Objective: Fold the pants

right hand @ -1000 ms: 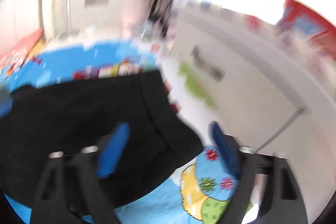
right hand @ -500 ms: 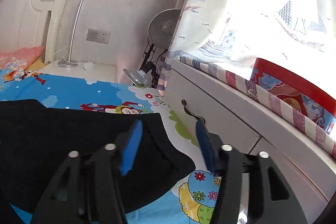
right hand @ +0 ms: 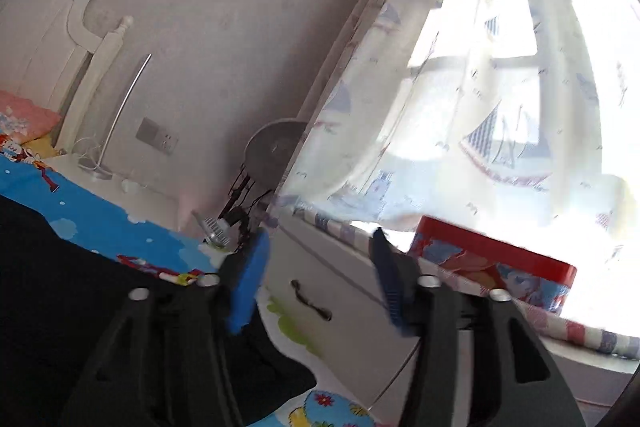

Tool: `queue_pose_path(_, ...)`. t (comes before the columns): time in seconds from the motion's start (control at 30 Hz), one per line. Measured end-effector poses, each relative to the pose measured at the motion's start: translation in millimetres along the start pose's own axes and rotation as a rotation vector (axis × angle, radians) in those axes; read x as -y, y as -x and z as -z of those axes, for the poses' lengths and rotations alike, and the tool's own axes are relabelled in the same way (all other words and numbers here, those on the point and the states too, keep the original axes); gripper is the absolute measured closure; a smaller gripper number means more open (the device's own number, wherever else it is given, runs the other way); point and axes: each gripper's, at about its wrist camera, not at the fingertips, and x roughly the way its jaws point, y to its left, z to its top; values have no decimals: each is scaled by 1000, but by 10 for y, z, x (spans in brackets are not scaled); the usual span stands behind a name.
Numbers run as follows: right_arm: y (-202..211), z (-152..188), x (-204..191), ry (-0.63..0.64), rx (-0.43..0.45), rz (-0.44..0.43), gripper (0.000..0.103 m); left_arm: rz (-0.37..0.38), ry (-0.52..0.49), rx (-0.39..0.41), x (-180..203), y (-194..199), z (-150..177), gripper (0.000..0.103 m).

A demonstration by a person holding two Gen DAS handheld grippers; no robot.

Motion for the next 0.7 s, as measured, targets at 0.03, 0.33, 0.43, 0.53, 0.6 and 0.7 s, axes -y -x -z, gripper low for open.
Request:
queue_pose_path(0.03, 98, 1, -30, 30, 61, 6, 6, -1, -3, -4, 7, -5, -6, 17)
queue_pose_path(0.33, 153, 125, 27, -41, 16, -37, 100, -3, -28, 2, 89, -29, -40, 17)
queue_pose_path(0.43, 215, 172, 12, -39, 31, -40, 100, -4, -29, 3, 99, -42, -47, 17)
queue_pose_path(0.53, 192, 221, -9, -29, 8, -21, 99, 2, -27, 2, 106, -49, -60, 17)
queue_pose_path(0.6, 196, 234, 33, -52, -5, -18, 91, 8, -30, 0, 119, -53, -67, 17)
queue_pose_path(0.7, 189, 262, 12, -45, -13, -25, 88, 15, -31, -1, 129, -56, -72, 17)
